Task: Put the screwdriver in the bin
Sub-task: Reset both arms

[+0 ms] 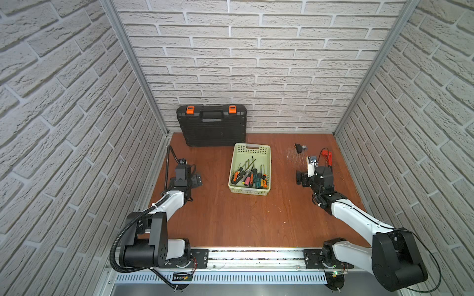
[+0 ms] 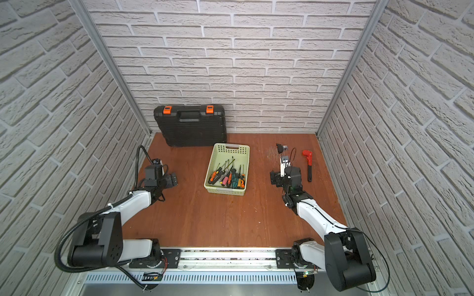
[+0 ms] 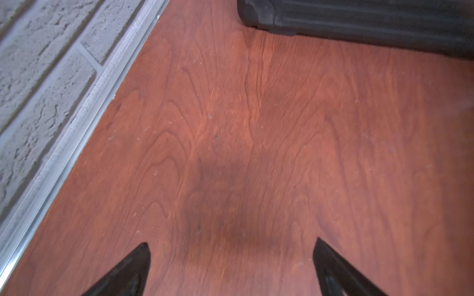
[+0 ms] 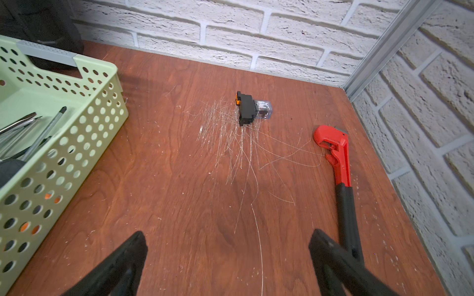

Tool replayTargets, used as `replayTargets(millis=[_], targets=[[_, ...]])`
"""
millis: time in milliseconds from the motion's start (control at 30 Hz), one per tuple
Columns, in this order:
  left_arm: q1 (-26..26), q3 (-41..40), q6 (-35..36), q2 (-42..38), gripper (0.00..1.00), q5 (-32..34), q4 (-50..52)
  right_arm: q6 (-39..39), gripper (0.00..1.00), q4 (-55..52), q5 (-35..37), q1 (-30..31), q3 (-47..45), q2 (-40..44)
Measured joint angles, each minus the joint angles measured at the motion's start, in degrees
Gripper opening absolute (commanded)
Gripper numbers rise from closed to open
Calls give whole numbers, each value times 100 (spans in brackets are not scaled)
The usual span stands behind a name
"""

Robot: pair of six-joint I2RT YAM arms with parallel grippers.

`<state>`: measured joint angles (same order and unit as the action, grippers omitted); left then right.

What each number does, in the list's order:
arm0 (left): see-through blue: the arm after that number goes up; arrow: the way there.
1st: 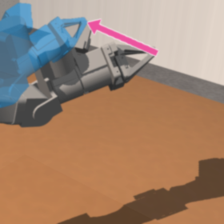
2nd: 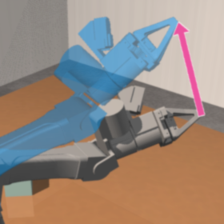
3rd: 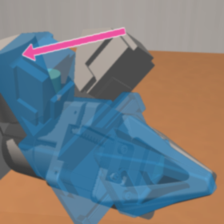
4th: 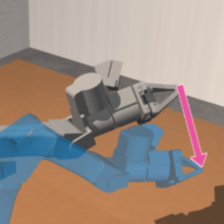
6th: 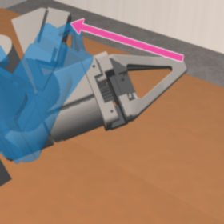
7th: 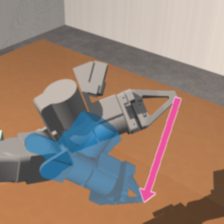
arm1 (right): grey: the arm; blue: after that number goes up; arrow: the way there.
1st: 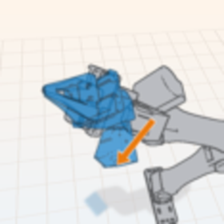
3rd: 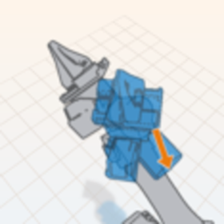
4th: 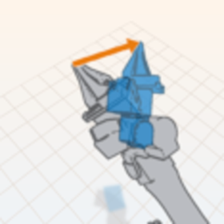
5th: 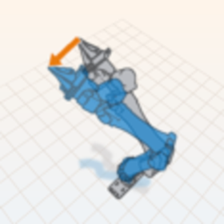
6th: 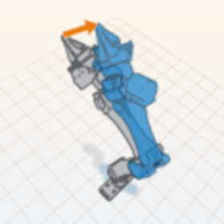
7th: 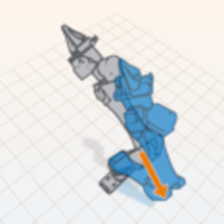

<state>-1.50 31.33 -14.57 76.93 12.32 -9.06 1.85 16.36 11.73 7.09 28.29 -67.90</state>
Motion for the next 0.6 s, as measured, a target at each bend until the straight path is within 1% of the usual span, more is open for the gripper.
replayTargets(millis=[100, 333, 433, 500, 600], targets=[[-4, -136, 313, 258, 98, 68, -837, -33, 99, 501, -20, -109, -151, -225], [15, -863, 798, 494, 98, 201, -2649, -105, 99, 767, -293, -212, -149, -413], [52, -1023, 857, 901, 98, 269, -3467, -122, 100, 1497, -369, -212, -490, -481], [79, -1115, 859, 1209, 98, 334, -3893, -118, 99, 1934, -437, -219, -748, -772], [103, -1137, 852, 1368, 98, 387, -4039, -116, 99, 2448, -546, -223, -955, -1368]])
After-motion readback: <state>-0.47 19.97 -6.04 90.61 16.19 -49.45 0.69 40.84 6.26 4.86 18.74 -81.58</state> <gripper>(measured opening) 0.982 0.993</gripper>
